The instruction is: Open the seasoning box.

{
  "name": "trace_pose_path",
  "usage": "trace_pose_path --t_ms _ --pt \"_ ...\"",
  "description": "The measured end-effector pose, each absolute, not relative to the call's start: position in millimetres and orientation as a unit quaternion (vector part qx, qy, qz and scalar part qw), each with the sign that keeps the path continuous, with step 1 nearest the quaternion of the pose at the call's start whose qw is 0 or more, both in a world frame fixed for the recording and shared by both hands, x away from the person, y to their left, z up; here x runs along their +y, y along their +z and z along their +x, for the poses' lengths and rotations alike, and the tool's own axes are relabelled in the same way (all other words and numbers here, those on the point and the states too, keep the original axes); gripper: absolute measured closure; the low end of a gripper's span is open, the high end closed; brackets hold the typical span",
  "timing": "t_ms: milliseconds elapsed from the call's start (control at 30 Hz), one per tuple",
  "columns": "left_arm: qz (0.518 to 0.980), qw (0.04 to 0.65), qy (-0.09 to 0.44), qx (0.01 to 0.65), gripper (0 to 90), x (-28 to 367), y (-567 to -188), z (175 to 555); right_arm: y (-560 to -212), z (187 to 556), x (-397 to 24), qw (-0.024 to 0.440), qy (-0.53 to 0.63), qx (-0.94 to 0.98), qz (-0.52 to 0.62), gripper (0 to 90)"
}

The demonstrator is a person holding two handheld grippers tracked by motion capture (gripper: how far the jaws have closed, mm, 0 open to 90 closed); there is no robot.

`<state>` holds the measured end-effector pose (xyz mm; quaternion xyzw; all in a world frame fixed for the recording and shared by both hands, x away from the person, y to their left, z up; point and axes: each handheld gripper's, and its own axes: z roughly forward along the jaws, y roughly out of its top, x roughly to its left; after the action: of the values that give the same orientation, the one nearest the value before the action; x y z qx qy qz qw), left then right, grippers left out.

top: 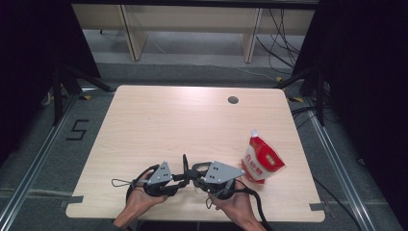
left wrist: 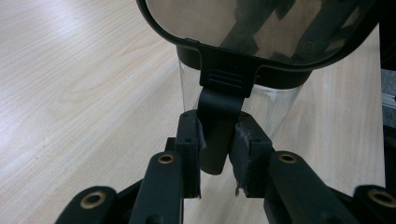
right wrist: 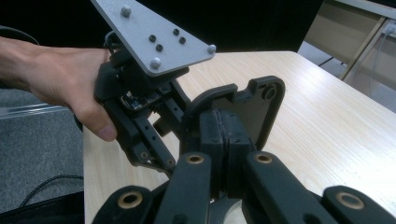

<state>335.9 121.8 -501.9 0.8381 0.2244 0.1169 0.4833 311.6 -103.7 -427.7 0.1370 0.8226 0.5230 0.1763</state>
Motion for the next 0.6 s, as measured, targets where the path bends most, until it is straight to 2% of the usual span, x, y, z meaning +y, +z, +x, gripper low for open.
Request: trace_pose_path --t_ms 333,467,567,600 --pt "0.832 0.492 0.116 0.229 72.9 120 -502 335 -428 313 -106 0.174 0.527 0.820 0.140 89.1" --pt "0.832 0.492 0.111 0.232 71.4 122 -502 335 -426 314 -117 0.183 0.530 0.814 0.151 83.5" --pt "0.831 0.491 0.115 0.237 54.8 123 -503 337 -428 316 -133 0.192 0.528 0.811 0.163 78.0" --pt "0.832 0.486 0.116 0.240 54.8 125 -503 337 -428 316 -133 0.192 0.528 0.811 0.163 78.0"
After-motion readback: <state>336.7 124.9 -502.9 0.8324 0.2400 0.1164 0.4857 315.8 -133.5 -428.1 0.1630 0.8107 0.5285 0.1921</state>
